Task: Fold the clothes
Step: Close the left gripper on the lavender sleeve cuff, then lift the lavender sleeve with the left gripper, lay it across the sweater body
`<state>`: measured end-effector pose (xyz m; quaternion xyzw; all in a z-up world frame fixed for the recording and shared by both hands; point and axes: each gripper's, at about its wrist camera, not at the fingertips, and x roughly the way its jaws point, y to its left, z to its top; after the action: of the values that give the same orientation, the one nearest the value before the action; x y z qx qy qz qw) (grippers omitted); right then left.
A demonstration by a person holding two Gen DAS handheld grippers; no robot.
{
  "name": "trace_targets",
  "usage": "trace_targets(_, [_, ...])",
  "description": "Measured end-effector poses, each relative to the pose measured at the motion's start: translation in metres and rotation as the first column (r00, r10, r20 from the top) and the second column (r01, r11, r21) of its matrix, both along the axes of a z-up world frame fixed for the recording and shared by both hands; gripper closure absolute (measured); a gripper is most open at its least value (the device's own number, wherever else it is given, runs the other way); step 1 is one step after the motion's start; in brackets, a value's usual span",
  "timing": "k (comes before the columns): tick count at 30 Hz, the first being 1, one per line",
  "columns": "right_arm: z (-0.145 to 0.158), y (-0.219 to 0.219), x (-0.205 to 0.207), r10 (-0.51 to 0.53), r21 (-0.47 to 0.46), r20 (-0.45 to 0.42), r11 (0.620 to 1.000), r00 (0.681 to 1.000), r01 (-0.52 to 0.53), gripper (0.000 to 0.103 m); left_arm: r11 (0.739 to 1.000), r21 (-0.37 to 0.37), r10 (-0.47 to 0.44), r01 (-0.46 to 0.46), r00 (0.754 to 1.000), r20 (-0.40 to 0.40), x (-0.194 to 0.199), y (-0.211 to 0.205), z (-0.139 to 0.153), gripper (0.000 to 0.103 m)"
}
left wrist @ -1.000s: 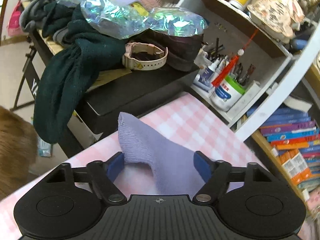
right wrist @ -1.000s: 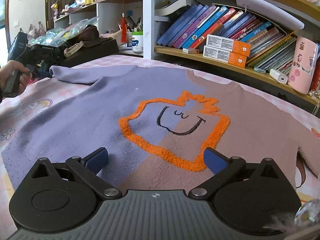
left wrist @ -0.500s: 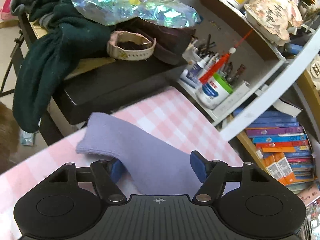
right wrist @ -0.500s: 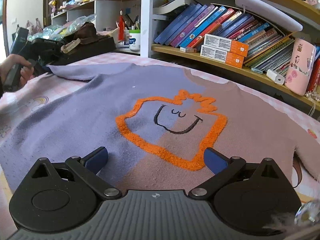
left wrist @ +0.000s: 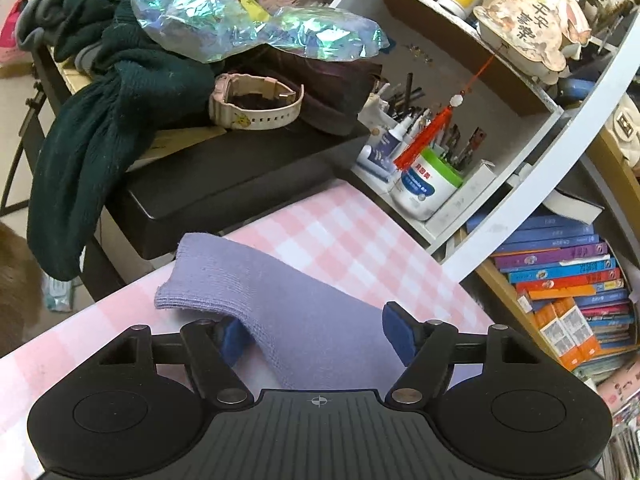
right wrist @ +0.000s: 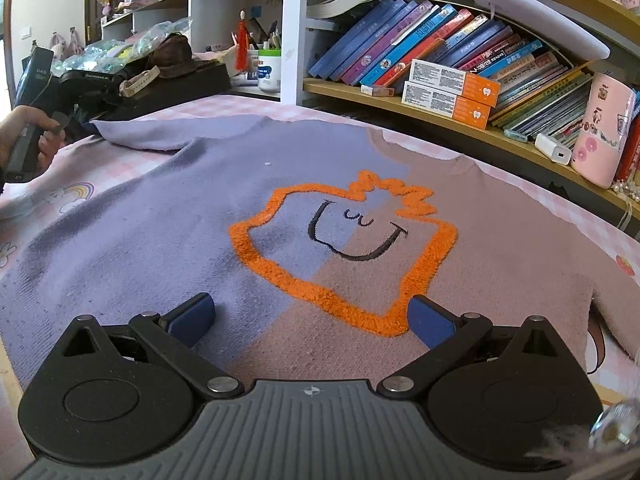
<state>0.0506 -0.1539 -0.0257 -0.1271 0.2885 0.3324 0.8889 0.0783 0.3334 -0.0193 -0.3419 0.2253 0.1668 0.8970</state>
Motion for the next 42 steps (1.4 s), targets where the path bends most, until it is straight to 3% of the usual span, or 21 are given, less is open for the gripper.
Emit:
trace_targets(12, [0.001, -0.002, 0.003, -0.009, 0.006, -0.005, 1.000, 1.000, 0.009, 0.000, 1.000, 0.011, 0.005, -0.005, 1.000, 0.000, 0.000, -0.002, 0.000, 0.032])
trace_targets(19, [0.014, -0.034, -0.003, -0.169, 0.036, 0.073, 0.985, 0.983, 0.166, 0.002, 0.999, -0.034, 0.037, -0.037, 0.999, 0.011, -0.004, 0.001, -0.001, 0.032])
trace_targets(22, [0.013, -0.057, -0.002, -0.244, 0.019, 0.054, 0.970, 0.968, 0.244, 0.003, 0.995, -0.085, 0.054, -0.051, 0.998, 0.033, -0.009, 0.007, -0.003, 0.032])
trace_targets(24, [0.010, -0.071, -0.003, -0.283, 0.000, 0.033, 0.959, 0.959, 0.283, 0.011, 0.993, -0.106, 0.061, -0.057, 0.997, 0.042, -0.011, 0.009, -0.004, 0.032])
trace_targets(26, [0.006, -0.084, -0.004, -0.317, -0.012, 0.014, 0.948, 0.948, 0.317, 0.035, 0.991, -0.117, 0.064, -0.059, 0.997, 0.044, -0.012, 0.011, -0.004, 0.032])
trace_targets(29, [0.004, -0.096, -0.008, -0.339, 0.013, -0.007, 0.941, 0.941, 0.339, 0.044, 0.989, -0.134, 0.072, -0.066, 0.996, 0.043, -0.013, 0.013, -0.005, 0.035])
trace_targets(32, [0.004, -0.105, -0.009, -0.362, 0.020, -0.011, 0.932, 0.932, 0.362, 0.046, 0.987, -0.139, 0.088, -0.080, 0.995, 0.047, -0.016, 0.013, -0.006, 0.043])
trace_targets(34, [0.005, -0.105, -0.010, -0.361, 0.012, -0.007, 0.933, 0.933, 0.361, 0.048, 0.984, -0.145, 0.112, -0.105, 0.993, 0.041, -0.019, 0.015, -0.009, 0.064])
trace_targets(39, [0.003, -0.108, -0.013, -0.358, 0.014, 0.009, 0.934, 0.934, 0.358, 0.048, 0.976, -0.153, 0.159, -0.153, 0.987, 0.023, -0.026, 0.021, -0.016, 0.092])
trace_targets(42, [0.003, -0.108, -0.013, -0.355, 0.016, 0.007, 0.935, 0.935, 0.354, 0.048, 0.964, -0.211, 0.172, -0.162, 0.985, 0.032, -0.030, 0.027, -0.019, 0.096])
